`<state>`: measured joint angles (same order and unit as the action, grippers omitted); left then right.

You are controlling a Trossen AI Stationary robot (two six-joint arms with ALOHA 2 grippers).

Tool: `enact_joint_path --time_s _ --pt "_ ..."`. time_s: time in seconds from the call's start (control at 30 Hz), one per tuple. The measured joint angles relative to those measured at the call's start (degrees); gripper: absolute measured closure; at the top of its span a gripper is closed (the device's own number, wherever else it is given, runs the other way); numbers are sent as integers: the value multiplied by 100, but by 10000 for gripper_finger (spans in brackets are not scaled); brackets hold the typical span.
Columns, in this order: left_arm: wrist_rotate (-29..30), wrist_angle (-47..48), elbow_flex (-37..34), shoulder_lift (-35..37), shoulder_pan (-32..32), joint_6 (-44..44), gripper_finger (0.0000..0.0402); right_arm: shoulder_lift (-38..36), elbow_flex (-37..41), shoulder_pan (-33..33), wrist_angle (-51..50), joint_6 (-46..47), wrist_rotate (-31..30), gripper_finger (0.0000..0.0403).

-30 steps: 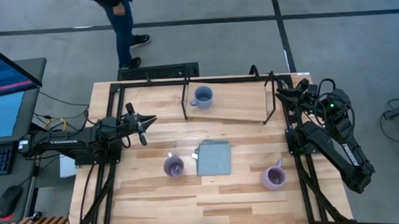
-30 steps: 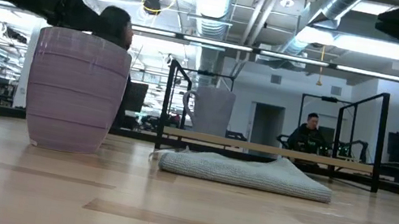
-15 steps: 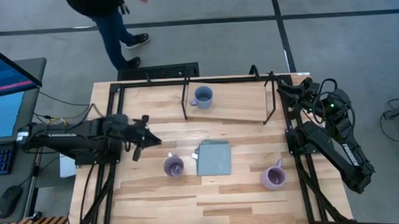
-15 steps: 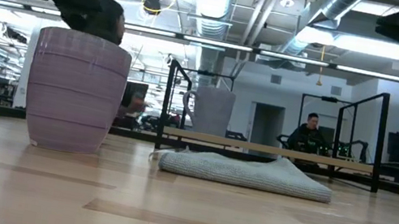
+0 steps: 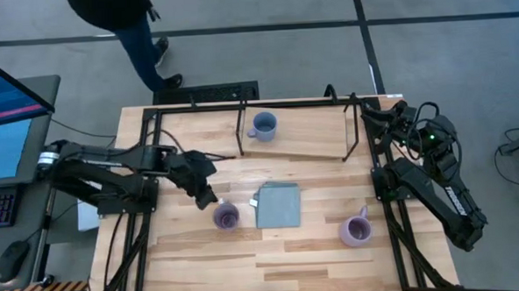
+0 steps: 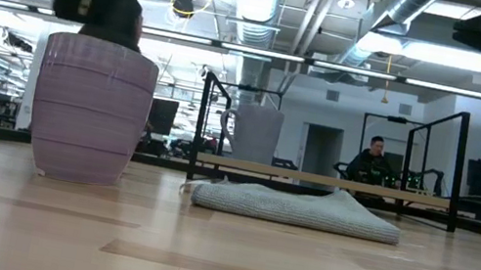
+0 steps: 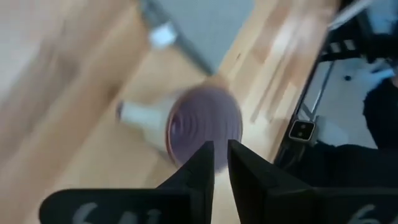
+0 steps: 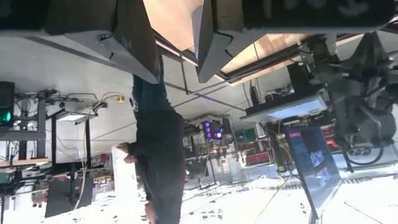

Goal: Stack small to large cups/mugs on shelf
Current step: Put the left violet cup on the shelf

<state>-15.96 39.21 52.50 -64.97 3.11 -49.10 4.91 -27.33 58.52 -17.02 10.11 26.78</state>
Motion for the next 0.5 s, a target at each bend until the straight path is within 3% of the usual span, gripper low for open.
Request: enact_joint_path --time_s 0.17,0.3,0.5 --pt "-170 973 513 -596 213 -1387 376 0 0 2 -56 190 8 269" --pt "-368 1124 723 -930 421 -2381 381 0 0 0 -65 192 12 269" --pt "-907 1039 860 -1279 653 -2535 381 0 0 0 -70 352 16 269"
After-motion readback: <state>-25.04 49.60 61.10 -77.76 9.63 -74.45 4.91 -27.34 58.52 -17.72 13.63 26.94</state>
